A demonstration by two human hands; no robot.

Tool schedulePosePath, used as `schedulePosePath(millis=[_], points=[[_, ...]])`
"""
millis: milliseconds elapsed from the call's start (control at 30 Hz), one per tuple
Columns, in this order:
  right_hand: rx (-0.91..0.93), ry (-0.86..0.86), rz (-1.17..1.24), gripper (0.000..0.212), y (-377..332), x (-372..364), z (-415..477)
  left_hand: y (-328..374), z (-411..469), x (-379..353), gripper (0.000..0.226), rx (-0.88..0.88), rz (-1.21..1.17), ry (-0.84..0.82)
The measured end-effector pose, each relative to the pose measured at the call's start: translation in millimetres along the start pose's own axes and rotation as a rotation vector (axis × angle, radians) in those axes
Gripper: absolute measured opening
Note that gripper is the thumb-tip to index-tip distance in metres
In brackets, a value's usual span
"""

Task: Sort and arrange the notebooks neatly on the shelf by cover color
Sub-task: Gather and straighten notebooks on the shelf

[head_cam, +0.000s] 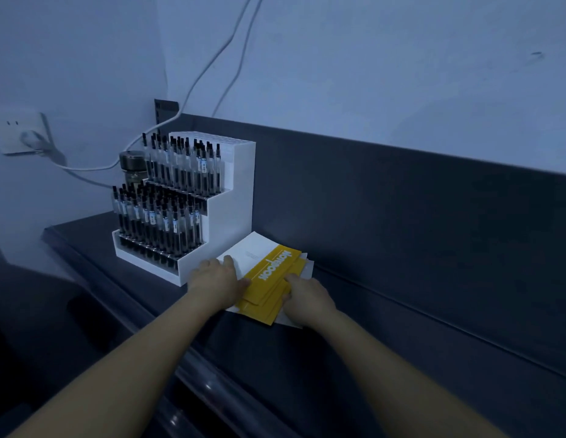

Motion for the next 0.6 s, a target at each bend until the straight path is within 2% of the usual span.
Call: schedulePosePath(millis=[200,433,600], points=[[-0.067,0.001,0.007,0.031,-2,-6,14,-9,14,-5,0.100,0.046,-0.031,-0.061],[-0.060,0.024,-0.077,0.031,-10,-8,13,-11,9,-9,0.080,0.090,-0.226,-0.134],[-0.072,0.017,-0.074,0.034,-11,-8,13,-14,5,-3,0.075,0.150,-0.361,-0.115]])
Point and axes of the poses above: each hand's wrist, its own z-axis towards the middle knuckle, its own x-axis out of the back of the hand, y = z × x, the point moved 9 cm from there along z, towards the middle knuckle, and after that the axes turned 14 degrees about y, right-handed, at the moved point
